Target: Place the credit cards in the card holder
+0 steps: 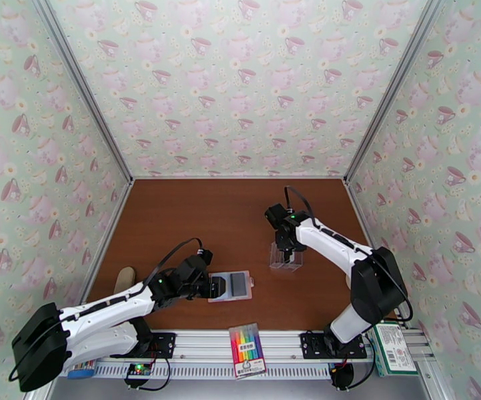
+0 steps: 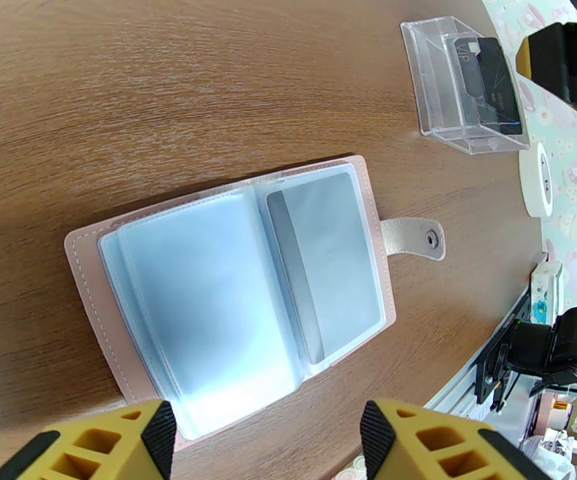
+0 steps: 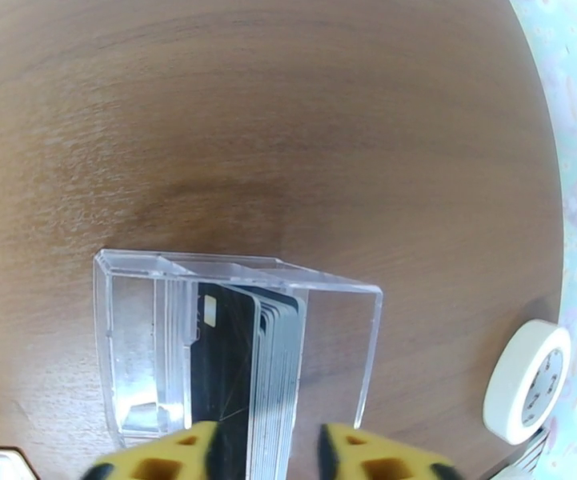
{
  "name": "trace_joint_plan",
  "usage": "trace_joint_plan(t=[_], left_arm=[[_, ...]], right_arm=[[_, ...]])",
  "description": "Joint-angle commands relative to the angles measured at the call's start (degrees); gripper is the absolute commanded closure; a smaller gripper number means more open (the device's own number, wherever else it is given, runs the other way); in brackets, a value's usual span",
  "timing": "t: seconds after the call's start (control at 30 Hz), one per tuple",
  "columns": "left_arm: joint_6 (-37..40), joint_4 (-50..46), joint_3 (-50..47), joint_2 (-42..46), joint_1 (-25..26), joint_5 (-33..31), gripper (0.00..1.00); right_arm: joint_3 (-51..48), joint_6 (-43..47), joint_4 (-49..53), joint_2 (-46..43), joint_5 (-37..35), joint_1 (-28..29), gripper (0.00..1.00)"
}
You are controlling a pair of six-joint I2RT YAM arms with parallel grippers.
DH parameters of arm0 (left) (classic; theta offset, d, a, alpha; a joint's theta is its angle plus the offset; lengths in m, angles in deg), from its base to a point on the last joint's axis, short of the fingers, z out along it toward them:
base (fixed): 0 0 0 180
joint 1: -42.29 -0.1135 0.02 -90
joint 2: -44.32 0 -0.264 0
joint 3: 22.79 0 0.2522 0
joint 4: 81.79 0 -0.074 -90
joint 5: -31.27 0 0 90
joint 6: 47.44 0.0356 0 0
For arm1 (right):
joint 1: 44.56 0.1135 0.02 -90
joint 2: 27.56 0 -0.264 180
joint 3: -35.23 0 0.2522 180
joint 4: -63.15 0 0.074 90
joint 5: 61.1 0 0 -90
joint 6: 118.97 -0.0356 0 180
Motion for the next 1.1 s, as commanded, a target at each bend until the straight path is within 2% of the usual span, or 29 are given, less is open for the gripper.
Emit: trace_joint_plan(t=[0.0, 0.27, 0.7, 1.07], left_arm=[[0.27, -0.23, 0.01, 0.34, -0.35, 0.33, 0.33], [0.02, 0.46, -0.58, 0.18, -0.34, 0.33, 0.33], [-0.18, 0.71, -0.82, 0.27, -0.35, 0.41, 0.33], [-0.20, 0.67, -0.89, 0.25, -0.33, 0.29, 0.33]], right_arm=[[-1.02, -0.35, -1.90, 0.31, 1.15, -0.93, 0.50], [-4.56, -0.41, -5.81, 1.62, 4.05, -2.85, 0.47], [-6.85, 0.41, -8.70, 3.97, 6.36, -3.96, 0.49], [-3.67, 1.34, -3.67, 2.10, 2.01, -3.96, 0.57]])
